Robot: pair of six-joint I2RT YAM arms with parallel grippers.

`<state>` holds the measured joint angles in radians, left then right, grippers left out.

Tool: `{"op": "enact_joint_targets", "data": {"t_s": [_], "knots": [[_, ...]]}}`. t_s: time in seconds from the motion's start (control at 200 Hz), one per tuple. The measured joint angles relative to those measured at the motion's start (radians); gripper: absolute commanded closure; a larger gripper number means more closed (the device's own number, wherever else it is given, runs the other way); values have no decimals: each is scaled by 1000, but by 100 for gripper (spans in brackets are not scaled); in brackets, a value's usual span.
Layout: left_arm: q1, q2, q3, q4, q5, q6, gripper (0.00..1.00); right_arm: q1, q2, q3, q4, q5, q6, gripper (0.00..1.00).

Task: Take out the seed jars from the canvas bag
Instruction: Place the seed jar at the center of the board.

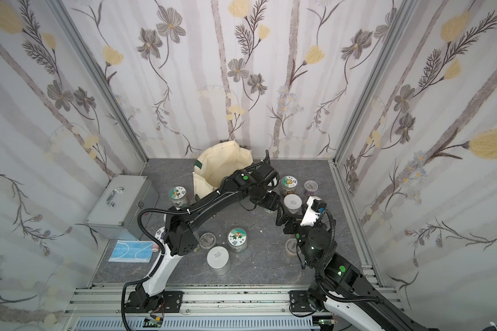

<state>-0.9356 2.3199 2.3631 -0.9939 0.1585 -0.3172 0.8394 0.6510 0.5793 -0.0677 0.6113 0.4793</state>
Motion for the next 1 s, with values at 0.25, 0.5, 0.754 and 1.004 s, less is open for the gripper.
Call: {"op": "enact_joint_targets", "data": {"t_s": [0.25, 0.5, 0.754, 1.004], "knots": [[-13, 109, 9, 103, -182, -1, 38, -23, -4, 11, -48, 14, 44, 0], [0, 242, 164, 134, -251, -9, 37, -51, -4, 11, -53, -10, 66, 0], [44, 311, 193, 138, -257, -59, 36, -76, -4, 11, -57, -45, 79, 0], [46, 330, 195, 175, -232, -92, 28, -106, 13, 11, -58, -66, 90, 0]]}}
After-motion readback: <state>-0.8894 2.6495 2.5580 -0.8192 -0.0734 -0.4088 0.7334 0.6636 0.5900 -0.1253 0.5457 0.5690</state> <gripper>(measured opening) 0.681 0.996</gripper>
